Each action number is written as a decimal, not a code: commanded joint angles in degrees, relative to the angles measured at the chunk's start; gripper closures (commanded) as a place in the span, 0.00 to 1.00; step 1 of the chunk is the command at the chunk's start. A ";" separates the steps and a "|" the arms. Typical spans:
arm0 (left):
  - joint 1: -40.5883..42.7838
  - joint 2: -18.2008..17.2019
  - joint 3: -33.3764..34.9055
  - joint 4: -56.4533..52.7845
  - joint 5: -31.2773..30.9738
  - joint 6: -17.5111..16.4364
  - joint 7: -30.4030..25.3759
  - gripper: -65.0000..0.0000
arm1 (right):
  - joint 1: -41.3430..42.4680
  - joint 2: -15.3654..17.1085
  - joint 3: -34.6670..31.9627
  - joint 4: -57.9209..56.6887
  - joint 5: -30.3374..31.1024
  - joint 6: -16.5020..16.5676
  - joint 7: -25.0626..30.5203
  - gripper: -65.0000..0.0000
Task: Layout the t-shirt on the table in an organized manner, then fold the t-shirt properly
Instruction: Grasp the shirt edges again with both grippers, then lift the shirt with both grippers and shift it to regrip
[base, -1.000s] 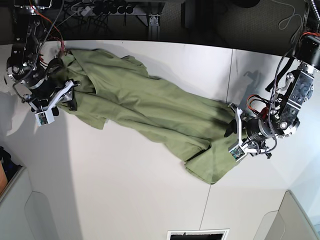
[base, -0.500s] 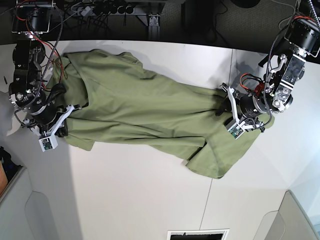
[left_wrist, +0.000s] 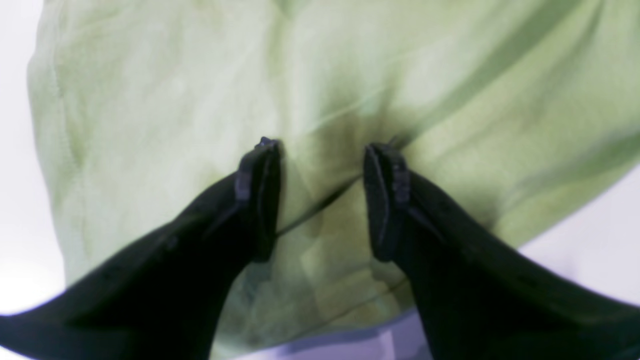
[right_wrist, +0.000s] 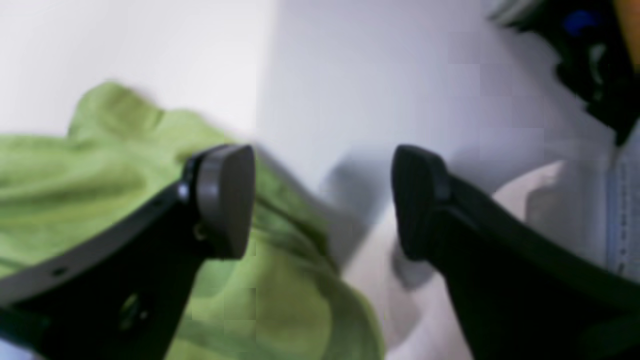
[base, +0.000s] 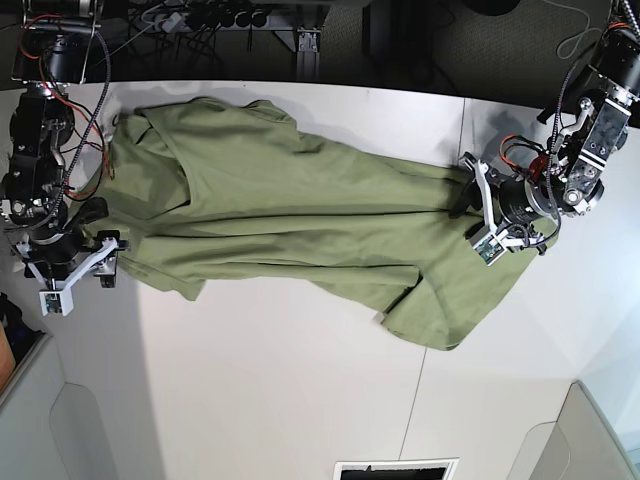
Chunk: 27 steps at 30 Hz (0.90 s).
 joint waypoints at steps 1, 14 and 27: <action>-0.50 -1.31 -1.90 1.79 1.01 -0.13 1.49 0.54 | 1.22 0.74 0.74 1.25 1.14 -0.39 1.36 0.36; -9.99 4.94 -12.66 2.29 -4.72 0.09 -4.24 0.54 | 1.07 -3.48 0.85 1.22 1.97 2.49 -0.02 0.90; -18.27 19.54 -11.21 -17.73 2.75 1.70 -5.51 0.40 | 0.90 -8.68 0.85 1.07 1.88 2.47 -0.26 0.62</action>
